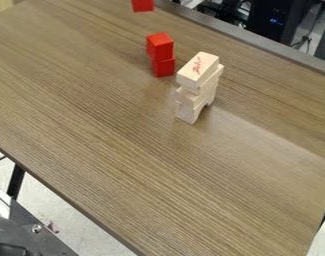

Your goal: Put the red block to the top of the other 3 block

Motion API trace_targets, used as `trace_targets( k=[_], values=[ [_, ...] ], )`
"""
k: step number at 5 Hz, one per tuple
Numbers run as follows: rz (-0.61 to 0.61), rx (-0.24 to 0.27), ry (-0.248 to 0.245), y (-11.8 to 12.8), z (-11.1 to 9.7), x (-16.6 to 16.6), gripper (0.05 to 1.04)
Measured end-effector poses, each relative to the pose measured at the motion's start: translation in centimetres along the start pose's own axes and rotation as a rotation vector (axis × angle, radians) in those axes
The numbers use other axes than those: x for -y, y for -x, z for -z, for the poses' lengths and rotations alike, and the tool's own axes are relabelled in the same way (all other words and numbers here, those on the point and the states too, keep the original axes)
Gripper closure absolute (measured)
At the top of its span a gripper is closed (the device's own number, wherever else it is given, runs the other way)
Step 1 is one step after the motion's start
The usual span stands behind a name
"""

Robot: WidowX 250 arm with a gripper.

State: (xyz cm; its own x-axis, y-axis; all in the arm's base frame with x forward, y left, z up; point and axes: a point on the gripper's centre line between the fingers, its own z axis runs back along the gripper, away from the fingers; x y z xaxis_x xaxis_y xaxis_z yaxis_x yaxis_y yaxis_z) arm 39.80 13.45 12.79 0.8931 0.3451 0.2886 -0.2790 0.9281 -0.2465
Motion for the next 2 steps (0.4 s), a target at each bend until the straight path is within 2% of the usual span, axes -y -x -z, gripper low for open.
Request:
trace_targets(
  k=[2],
  values=[
    [0.070,-0.009,0.015,1.17,1.22,1.48,0.520]
  ],
)
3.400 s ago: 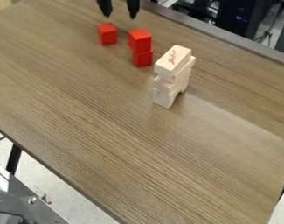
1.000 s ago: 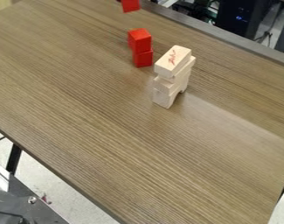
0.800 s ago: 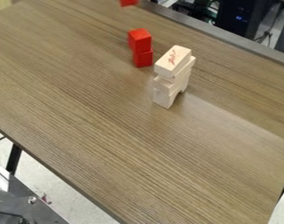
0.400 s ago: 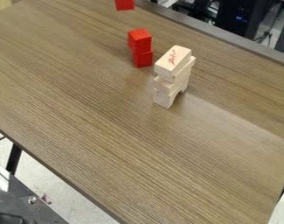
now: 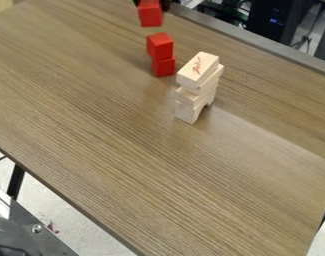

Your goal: Put the red block to the top of the other 3 block

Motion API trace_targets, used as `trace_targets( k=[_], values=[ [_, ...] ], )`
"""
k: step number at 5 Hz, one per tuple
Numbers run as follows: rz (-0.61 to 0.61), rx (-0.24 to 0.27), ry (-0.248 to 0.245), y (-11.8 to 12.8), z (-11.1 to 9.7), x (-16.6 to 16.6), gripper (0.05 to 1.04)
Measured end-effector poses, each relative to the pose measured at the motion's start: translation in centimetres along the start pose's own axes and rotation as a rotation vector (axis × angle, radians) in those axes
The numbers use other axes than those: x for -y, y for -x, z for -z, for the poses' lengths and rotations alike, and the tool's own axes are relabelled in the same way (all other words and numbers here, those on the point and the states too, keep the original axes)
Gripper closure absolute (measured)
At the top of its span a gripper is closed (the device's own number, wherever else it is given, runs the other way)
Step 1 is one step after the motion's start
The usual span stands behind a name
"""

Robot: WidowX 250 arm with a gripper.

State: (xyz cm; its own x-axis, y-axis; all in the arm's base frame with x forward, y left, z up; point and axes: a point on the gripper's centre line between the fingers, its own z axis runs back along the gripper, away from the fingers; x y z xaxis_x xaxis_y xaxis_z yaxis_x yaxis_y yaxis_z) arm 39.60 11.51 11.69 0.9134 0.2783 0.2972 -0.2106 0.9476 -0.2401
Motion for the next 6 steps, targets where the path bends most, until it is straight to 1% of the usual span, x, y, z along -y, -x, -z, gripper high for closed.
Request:
trace_targets(
  k=[2,4,5,6],
  values=[
    [0.040,-0.005,-0.019,0.5,1.1,0.8,0.520],
    [0.045,-0.010,-0.031,0.9,1.6,0.5,0.520],
    [0.052,-0.007,-0.036,0.9,1.7,0.5,0.458],
    [0.064,-0.011,-0.043,1.2,2.0,0.4,0.199]
  ],
)
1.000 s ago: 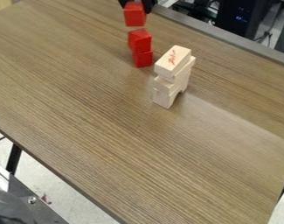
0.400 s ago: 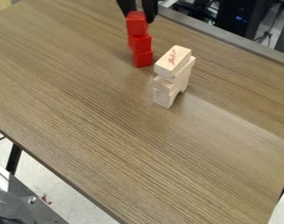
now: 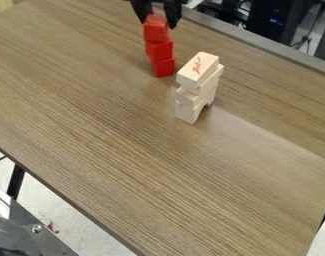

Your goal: Put the red block to the top of the other 3 block

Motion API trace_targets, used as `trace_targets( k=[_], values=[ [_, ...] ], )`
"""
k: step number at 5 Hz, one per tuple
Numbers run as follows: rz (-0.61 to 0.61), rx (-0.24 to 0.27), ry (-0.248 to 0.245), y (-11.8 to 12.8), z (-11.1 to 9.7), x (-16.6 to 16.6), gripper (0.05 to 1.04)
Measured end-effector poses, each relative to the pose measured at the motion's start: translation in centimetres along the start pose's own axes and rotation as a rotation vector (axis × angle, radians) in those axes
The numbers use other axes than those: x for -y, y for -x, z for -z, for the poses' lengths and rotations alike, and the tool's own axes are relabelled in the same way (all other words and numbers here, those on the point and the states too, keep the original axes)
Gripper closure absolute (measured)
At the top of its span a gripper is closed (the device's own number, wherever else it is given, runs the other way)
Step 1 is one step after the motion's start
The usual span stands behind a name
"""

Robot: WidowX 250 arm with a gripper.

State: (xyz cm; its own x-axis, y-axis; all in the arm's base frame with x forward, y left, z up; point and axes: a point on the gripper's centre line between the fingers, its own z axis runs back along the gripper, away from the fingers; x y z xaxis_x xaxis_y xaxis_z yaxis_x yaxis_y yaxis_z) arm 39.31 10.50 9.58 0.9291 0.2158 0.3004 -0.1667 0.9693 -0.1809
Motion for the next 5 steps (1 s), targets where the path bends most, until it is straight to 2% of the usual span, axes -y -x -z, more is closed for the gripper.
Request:
trace_targets(
  k=[1,2,3,4,5],
  values=[
    [0.003,0.011,0.001,-0.1,0.0,0.1,0.079],
    [-0.007,0.019,0.018,-0.2,-0.1,0.3,0.083],
    [-0.023,0.045,0.045,-0.9,-1.8,0.4,0.083],
    [-0.015,0.080,0.093,-1.3,-3.6,0.0,0.083],
    [0.044,0.182,0.090,-1.8,-7.6,0.1,0.083]
  ],
)
